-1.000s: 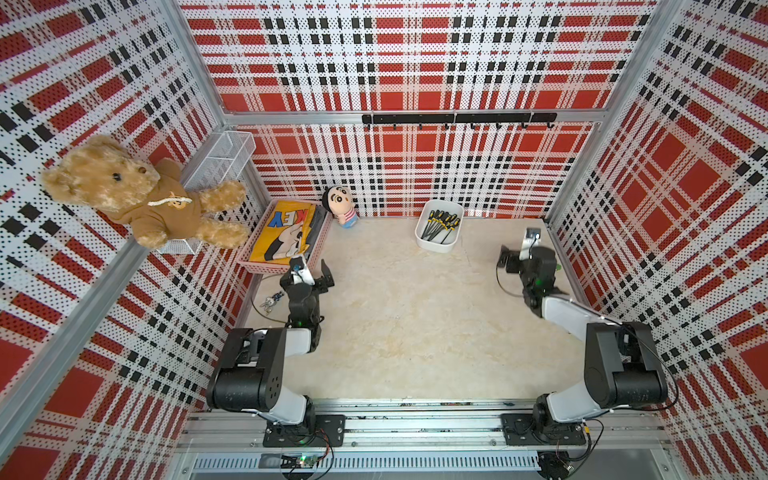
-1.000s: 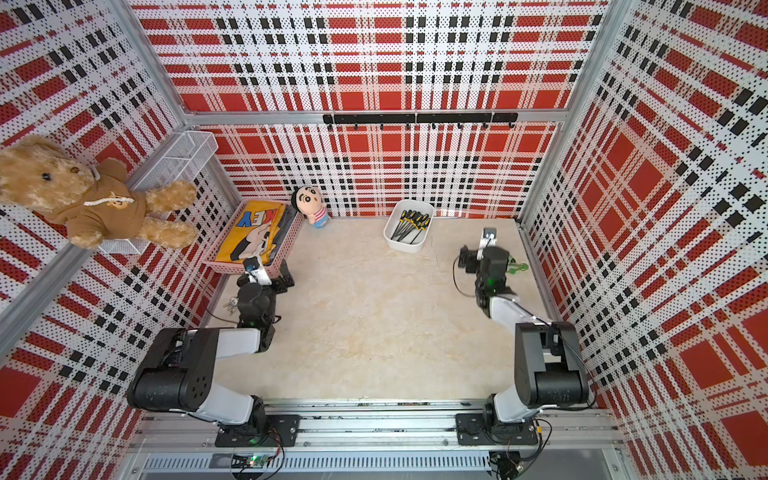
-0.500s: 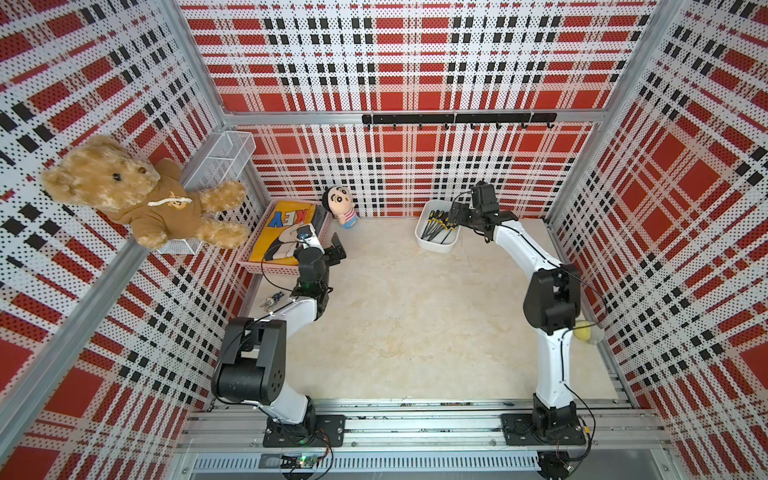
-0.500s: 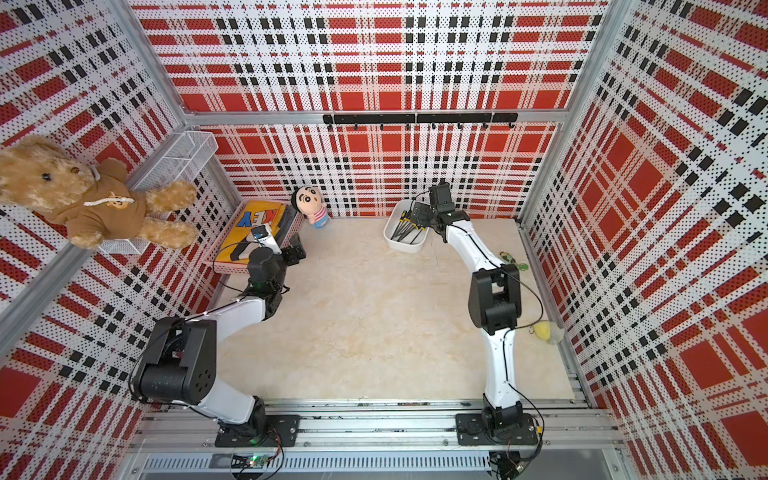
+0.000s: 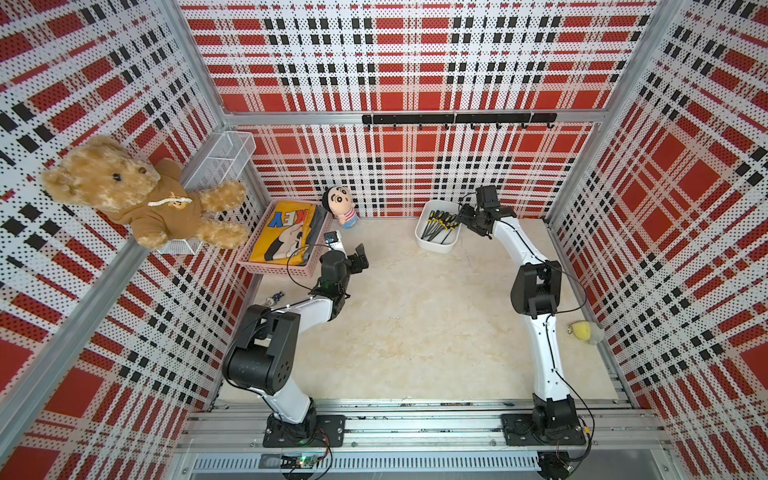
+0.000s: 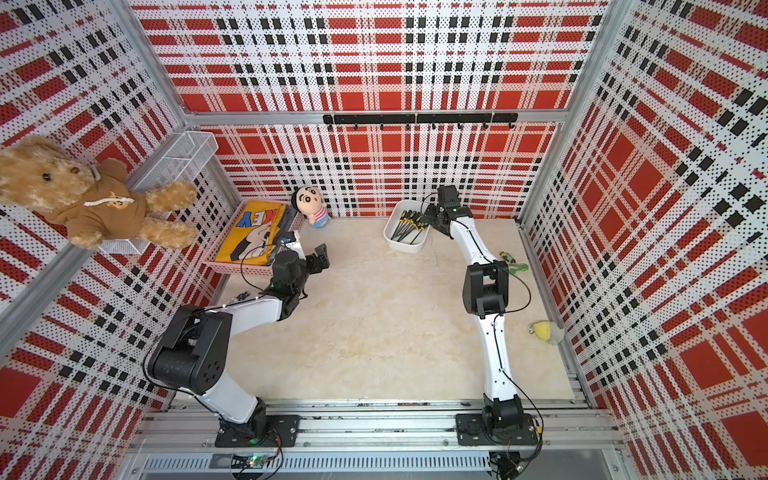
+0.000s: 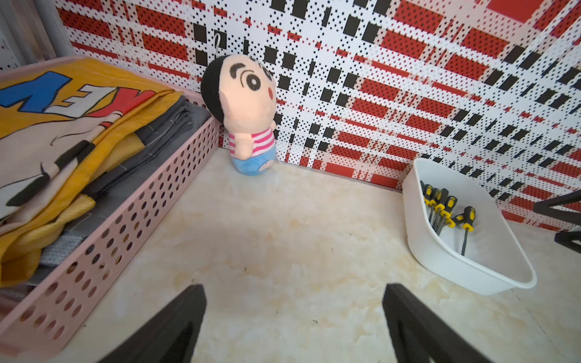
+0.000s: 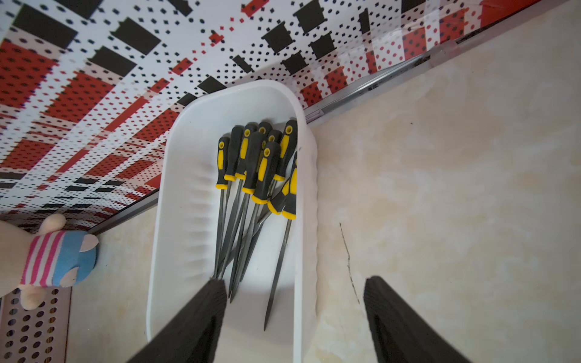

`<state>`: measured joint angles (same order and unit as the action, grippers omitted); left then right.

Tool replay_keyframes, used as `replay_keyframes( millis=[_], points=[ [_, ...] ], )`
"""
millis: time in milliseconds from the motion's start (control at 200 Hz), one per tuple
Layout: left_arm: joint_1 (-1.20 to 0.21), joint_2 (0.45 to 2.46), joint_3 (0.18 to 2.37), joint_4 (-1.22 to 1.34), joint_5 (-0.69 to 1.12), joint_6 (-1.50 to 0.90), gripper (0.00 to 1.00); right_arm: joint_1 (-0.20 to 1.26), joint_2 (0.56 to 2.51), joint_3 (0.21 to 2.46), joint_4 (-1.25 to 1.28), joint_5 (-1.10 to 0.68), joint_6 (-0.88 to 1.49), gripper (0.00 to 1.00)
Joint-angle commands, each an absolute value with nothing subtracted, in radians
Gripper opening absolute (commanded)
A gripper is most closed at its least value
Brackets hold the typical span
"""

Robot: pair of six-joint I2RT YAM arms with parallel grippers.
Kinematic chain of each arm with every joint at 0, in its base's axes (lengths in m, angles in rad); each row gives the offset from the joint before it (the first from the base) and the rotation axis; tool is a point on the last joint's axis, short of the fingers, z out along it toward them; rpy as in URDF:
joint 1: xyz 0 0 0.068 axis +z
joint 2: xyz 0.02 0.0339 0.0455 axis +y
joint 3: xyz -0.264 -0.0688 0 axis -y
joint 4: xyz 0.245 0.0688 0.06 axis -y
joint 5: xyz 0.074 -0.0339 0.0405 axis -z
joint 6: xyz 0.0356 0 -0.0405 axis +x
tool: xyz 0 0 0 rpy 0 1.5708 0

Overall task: Take the file tool out of the storage box
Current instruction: Move the storage box to the center of the board.

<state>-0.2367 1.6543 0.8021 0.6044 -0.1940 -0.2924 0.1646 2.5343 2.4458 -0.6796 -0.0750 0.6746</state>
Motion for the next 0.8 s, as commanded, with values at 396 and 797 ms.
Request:
replay_keyframes(
  millis=[396, 797],
  points=[
    [-0.281, 1.712, 0.874, 0.559, -0.188, -0.316, 0.94, 0.186, 2.621, 2.477, -0.714, -0.126, 0.646, 0.55],
    [-0.281, 1.716, 0.888, 0.541, -0.187, -0.305, 0.94, 0.205, 2.609, 2.422, -0.742, -0.093, 0.617, 0.31]
  ],
)
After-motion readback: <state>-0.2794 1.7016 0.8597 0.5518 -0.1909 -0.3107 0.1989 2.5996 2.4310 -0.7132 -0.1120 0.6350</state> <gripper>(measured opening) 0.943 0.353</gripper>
